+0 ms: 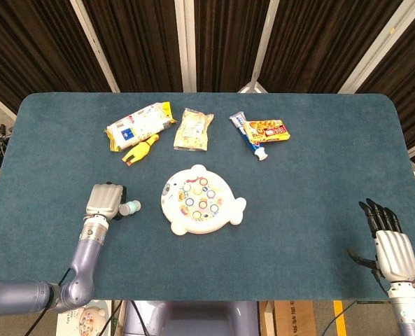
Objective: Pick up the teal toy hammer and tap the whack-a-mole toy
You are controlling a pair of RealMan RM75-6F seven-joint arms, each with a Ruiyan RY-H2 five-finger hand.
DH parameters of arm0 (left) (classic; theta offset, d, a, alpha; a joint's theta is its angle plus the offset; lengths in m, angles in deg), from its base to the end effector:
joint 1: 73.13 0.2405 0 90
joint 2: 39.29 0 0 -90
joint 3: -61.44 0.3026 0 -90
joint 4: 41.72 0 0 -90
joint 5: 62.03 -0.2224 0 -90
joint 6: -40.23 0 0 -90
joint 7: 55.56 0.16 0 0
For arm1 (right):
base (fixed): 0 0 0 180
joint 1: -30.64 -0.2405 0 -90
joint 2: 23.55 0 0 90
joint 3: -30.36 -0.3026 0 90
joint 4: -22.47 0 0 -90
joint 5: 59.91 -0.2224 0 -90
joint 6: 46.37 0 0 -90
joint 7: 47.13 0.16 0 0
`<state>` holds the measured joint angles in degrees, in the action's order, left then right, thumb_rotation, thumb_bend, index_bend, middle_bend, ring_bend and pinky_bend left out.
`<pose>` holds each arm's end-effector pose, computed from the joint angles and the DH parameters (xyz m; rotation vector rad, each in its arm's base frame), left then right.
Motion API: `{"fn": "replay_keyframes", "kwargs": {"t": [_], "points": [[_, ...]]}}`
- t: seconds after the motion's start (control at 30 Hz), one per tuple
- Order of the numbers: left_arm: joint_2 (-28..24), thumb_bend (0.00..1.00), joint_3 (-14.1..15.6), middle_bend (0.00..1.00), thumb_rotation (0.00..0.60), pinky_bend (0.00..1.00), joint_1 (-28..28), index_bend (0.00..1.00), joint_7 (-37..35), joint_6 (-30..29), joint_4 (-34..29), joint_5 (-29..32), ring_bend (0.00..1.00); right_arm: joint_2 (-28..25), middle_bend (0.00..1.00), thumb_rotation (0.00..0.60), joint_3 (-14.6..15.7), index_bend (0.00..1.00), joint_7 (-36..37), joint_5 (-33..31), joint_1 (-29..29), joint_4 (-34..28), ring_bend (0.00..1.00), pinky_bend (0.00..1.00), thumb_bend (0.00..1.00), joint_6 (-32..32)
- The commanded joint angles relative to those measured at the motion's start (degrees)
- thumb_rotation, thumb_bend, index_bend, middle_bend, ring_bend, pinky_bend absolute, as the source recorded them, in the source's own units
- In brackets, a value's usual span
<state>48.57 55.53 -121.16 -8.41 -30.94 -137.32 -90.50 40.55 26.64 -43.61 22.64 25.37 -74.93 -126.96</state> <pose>-0.2045 0.3788 -0.0208 -1.6624 -0.9760 -0.4634 -0.3484 -0.2052 0.1531 1.3287 -1.0893 0.9595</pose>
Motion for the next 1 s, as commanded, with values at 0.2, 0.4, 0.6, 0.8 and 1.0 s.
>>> {"fn": "replay_keyframes", "kwargs": {"t": [0.2,0.4,0.6,0.8,1.0], "points": [[0.02,0.43,-0.54,0.41,0.6,0.4,0.17,0.48,0.29,-0.08,0.19,-0.24,0.3,-0.02,0.0,0.6,0.06,0.0,-0.02,0.15,0.03,-0.06,0.0,0.0,0.24,-0.07],[0.06,0.43,-1.06,0.41,0.6,0.4,0.25,0.48,0.44,-0.12,0.41,-0.66,0.3,-0.02,0.0,0.6,0.09,0.0,-0.02,0.16,0.03,-0.09,0.0,0.0,0.24,-0.03],[-0.03,0.43,-1.27,0.41,0.6,0.4,0.36,0.48,0.81,0.03,0.28,-0.66,0.3,-0.06,0.0,0.6,0.11,0.0,0.02,0.19,0.03,-0.11,0.0,0.0,0.24,0.0],[-0.11,0.43,-1.5,0.4,0.6,0.4,0.48,0.48,1.05,-0.05,0.14,-0.73,0.3,-0.08,0.0,0.6,0.14,0.0,-0.01,0.25,0.06,-0.16,0.0,0.0,0.24,-0.06],[-0.44,0.43,-1.9,0.4,0.6,0.4,0.6,0.47,1.08,-0.13,-0.09,-0.89,0.3,-0.09,0.0,0.6,0.18,0.0,0.02,0.35,0.09,-0.2,0.0,0.0,0.24,-0.11]]}}
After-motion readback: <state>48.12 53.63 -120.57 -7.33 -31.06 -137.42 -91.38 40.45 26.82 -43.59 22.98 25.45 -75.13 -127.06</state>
